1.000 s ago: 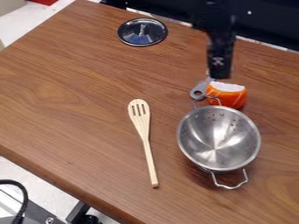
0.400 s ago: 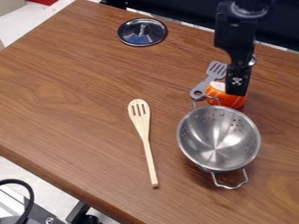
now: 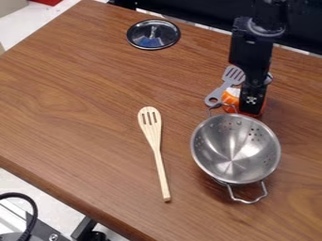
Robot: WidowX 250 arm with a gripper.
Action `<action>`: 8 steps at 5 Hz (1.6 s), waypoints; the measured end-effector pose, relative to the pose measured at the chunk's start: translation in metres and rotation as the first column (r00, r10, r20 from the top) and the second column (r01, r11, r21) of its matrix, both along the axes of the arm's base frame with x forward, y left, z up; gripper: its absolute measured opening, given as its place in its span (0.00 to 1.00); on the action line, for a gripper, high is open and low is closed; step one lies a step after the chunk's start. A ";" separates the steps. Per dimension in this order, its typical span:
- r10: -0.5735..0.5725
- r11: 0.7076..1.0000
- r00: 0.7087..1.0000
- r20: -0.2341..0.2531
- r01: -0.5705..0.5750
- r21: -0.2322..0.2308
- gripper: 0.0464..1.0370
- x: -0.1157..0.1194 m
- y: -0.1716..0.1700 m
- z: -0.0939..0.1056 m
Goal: Move the orange object further away from the pot
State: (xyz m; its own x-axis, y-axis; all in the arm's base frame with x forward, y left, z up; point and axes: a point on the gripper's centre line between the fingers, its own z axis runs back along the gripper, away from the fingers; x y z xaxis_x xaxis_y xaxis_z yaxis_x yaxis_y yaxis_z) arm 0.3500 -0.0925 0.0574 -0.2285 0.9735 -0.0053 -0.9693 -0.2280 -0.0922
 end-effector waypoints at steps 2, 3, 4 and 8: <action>-0.041 0.999 0.999 -0.014 0.041 0.020 0.96 -0.007 -0.012 -0.017; -0.017 1.000 0.999 -0.031 0.017 0.004 0.91 -0.009 -0.014 -0.019; 0.009 1.000 0.999 -0.049 -0.009 -0.006 0.64 -0.007 -0.011 -0.018; 0.018 1.000 0.999 -0.034 -0.018 -0.001 0.47 0.000 -0.017 -0.007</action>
